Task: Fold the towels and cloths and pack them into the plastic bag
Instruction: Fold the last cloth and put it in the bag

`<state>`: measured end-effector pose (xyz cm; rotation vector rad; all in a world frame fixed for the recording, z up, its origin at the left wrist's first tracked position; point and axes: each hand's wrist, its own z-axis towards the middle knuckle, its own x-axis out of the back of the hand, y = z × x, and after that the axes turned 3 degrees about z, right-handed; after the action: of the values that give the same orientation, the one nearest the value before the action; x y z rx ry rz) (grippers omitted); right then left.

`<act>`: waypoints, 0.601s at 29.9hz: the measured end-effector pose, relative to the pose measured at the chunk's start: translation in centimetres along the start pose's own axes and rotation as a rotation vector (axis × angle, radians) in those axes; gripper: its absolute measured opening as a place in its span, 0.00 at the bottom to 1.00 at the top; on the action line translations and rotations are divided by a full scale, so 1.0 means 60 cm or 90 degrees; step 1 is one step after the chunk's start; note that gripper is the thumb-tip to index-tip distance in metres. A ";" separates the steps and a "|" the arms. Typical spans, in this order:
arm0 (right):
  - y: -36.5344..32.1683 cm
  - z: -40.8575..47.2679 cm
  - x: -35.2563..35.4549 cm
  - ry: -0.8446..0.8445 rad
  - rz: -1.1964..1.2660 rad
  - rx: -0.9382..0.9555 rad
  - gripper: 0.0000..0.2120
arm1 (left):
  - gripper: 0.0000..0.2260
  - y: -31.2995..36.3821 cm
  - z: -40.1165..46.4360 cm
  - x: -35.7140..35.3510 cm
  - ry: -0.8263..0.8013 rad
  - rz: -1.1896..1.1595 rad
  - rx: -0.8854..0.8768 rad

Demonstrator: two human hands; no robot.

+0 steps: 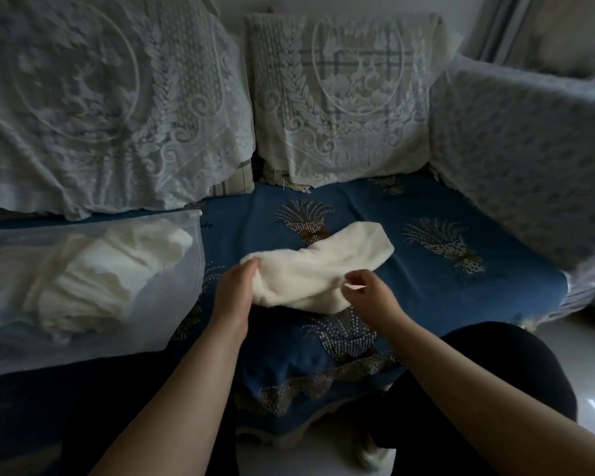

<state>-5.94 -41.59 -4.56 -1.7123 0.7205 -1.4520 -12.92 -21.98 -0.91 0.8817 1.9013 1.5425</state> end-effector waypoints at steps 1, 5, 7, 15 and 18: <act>0.018 0.016 0.004 0.030 0.020 -0.050 0.19 | 0.06 0.004 -0.006 0.007 0.031 0.032 -0.067; 0.051 0.077 0.014 0.057 0.239 -0.218 0.10 | 0.09 0.007 0.000 0.036 0.102 0.039 -0.161; 0.053 0.099 0.012 0.072 0.463 -0.325 0.09 | 0.09 0.001 0.018 0.044 0.106 -0.005 -0.066; 0.051 0.151 -0.003 -0.029 0.661 -0.404 0.04 | 0.16 -0.035 0.064 0.069 -0.070 0.004 0.066; 0.040 0.163 -0.011 -0.094 0.512 -0.425 0.05 | 0.16 -0.034 0.069 0.064 -0.040 -0.001 0.073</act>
<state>3.67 -40.52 -7.52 -1.6360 1.6960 -0.5370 -12.61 -16.68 -3.80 0.9668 1.9605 1.4003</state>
